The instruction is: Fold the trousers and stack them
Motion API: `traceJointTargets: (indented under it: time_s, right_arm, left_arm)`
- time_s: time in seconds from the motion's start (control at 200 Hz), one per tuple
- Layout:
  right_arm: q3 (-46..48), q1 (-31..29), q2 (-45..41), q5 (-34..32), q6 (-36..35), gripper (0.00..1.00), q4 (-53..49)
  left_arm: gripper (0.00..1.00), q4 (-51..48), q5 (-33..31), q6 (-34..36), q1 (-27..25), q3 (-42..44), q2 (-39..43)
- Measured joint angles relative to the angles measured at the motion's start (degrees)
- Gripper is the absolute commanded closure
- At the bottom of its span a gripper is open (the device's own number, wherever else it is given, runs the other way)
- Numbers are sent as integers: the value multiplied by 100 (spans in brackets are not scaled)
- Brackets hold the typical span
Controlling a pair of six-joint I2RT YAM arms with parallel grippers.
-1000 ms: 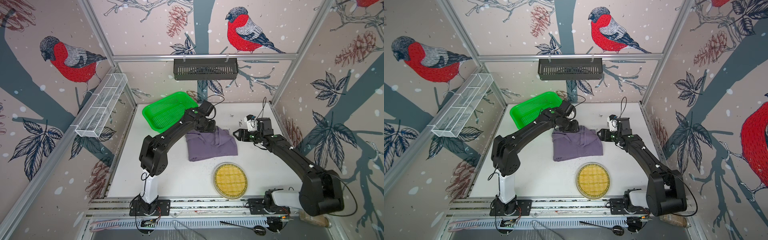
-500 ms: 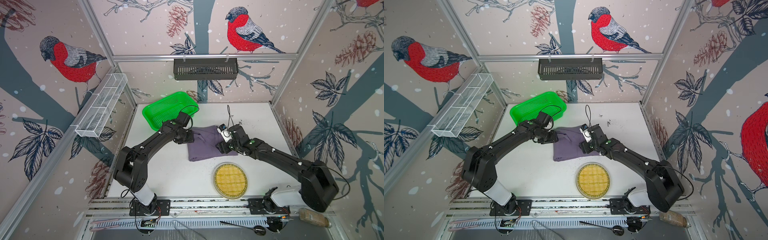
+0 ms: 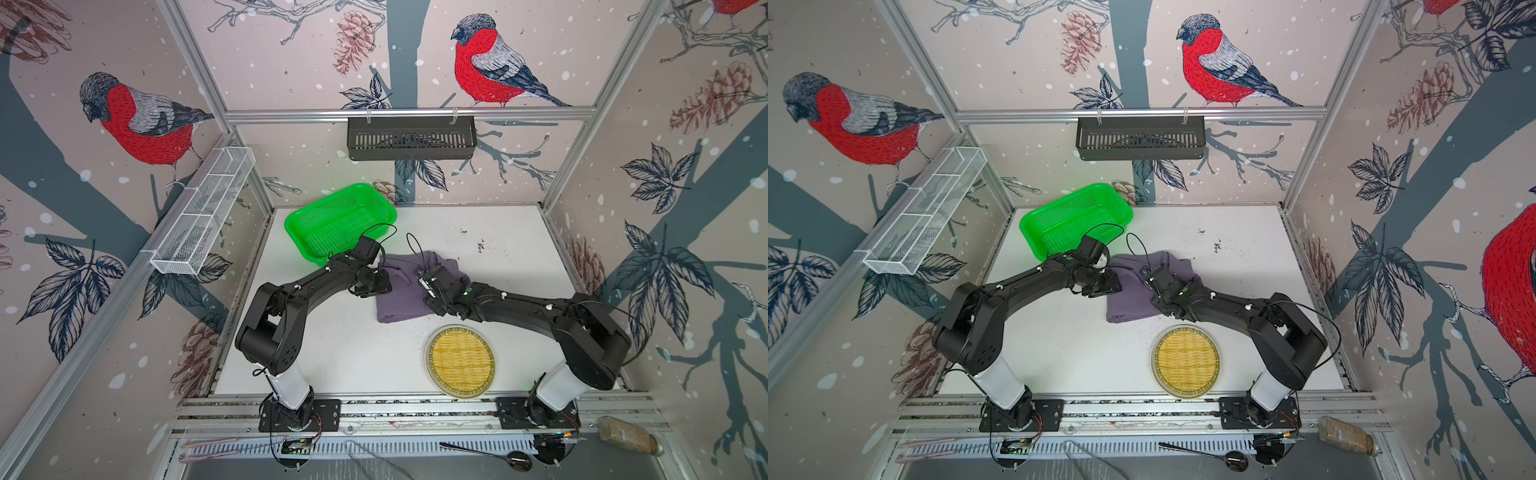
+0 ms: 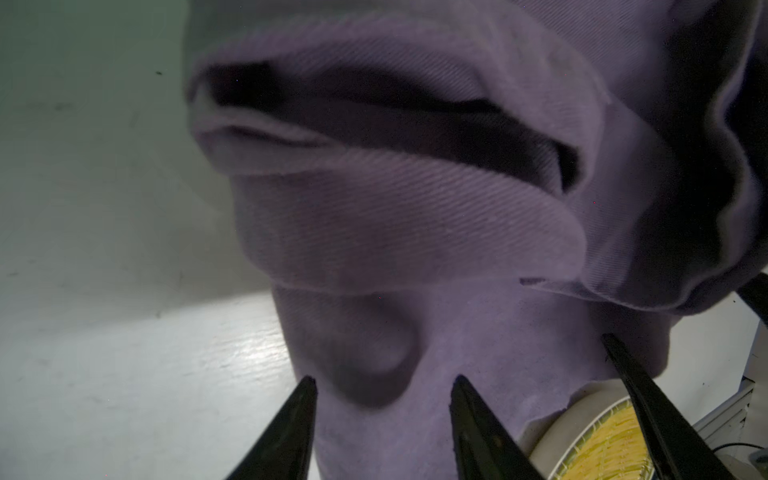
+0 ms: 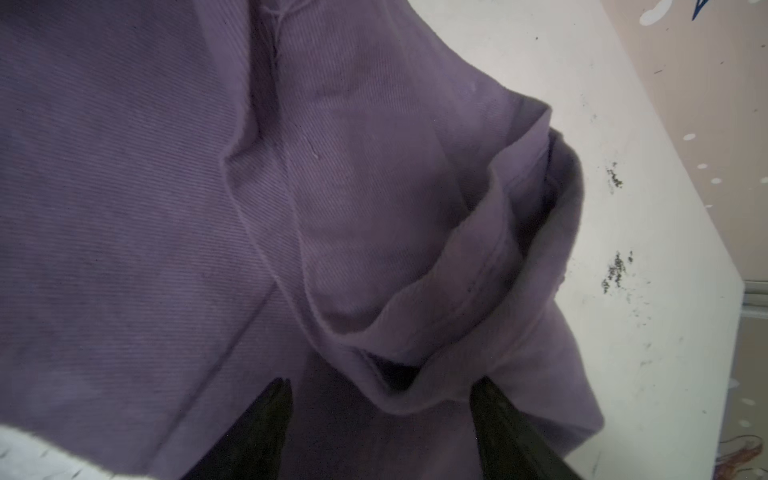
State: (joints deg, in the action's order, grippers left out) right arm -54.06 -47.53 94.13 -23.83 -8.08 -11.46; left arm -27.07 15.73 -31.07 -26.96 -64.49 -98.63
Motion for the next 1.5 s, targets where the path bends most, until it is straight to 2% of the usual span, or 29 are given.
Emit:
traceJointTargets:
  time_s: [0.17,0.25,0.52,0.68,0.86,1.161,1.316,1.406,1.501]
  right_arm:
    - [-164,70,166,-514,-260,34,232]
    - [-247,125,260,-636,-308,39,358]
    - [-614,625,415,-599,-402,76,549]
    - [-763,872,446,-114,-317,92,570]
    - [-1113,1268,684,389,-96,95,575]
    - [-2031,1714,1126,1298,192,95,330]
    - [-2459,1864,1285,2109,195,94,-37]
    - [-2566,2061,1462,2439,190,88,-197]
    - [-2645,2212,1705,2656,118,88,-391]
  left_arm:
    - [48,251,44,-22,0,238,-105]
    - [48,328,31,-48,0,376,-162]
    - [49,490,-94,-42,0,551,-225]
    - [49,535,-96,0,0,564,-245]
    - [49,549,-103,48,0,579,-247]
    - [50,551,-168,170,0,601,-238]
    - [50,533,-210,254,-2,601,-236]
    - [50,518,-219,262,-2,597,-227]
    - [50,439,-225,295,-2,566,-208]
